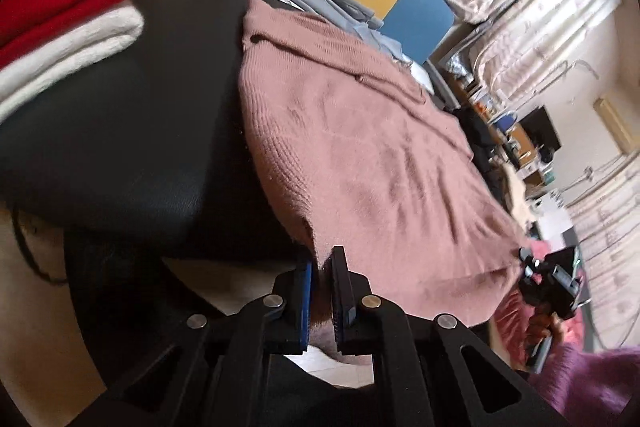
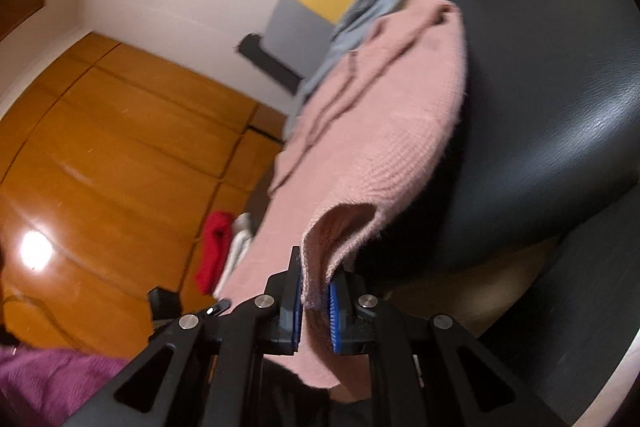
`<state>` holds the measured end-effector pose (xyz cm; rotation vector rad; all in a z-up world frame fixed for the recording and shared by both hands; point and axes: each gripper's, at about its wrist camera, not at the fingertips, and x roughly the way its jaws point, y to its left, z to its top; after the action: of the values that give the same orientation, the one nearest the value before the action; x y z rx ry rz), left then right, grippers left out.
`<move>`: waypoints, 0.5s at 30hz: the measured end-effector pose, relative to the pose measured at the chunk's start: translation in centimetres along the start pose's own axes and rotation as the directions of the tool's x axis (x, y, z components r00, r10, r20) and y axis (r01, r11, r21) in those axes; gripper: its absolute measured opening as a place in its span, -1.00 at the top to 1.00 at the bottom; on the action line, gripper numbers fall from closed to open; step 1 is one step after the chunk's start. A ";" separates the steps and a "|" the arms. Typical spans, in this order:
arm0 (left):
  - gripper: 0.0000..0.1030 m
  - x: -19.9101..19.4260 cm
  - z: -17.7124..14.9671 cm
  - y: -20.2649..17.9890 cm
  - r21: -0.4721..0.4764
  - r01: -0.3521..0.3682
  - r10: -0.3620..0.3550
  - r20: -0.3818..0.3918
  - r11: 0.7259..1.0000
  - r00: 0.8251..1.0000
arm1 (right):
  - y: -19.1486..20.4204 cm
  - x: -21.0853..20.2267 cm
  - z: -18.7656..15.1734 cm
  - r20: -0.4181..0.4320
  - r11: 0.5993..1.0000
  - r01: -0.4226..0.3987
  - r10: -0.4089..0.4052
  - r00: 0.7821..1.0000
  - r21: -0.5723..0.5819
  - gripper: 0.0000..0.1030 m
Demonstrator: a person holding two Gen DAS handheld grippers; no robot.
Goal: Fold clothes
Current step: 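Grasp the pink sweater hem with the right tool and lift it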
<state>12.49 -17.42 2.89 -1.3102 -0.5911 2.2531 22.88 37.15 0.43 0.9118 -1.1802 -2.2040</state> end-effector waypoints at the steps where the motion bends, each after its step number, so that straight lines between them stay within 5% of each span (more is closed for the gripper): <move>1: 0.84 -0.8 -0.1 0.1 -0.021 0.012 -0.012 0.010 1.000 1.000 | 0.6 -0.3 -0.4 -0.008 1.000 -0.022 0.021 1.000 -0.010 0.82; 6: 0.84 -4.4 1.2 0.1 -0.032 0.008 -0.005 0.083 0.999 0.997 | 3.2 -2.1 -0.8 -0.004 0.992 -0.126 0.126 0.992 -0.019 0.82; 11: 0.83 -2.1 7.6 -1.1 0.070 0.007 -0.014 0.104 0.998 0.994 | 2.2 -1.5 5.0 0.087 0.975 -0.219 0.215 0.973 0.037 0.82; 15: 0.83 1.9 12.7 -2.2 0.129 -0.014 0.002 0.097 0.992 0.995 | 1.1 2.5 11.2 0.091 0.978 -0.194 0.187 0.978 0.080 0.82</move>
<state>0.86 -16.25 8.57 -1.1482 -0.4649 2.3300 13.02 40.92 5.08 0.7144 -1.3545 -2.0666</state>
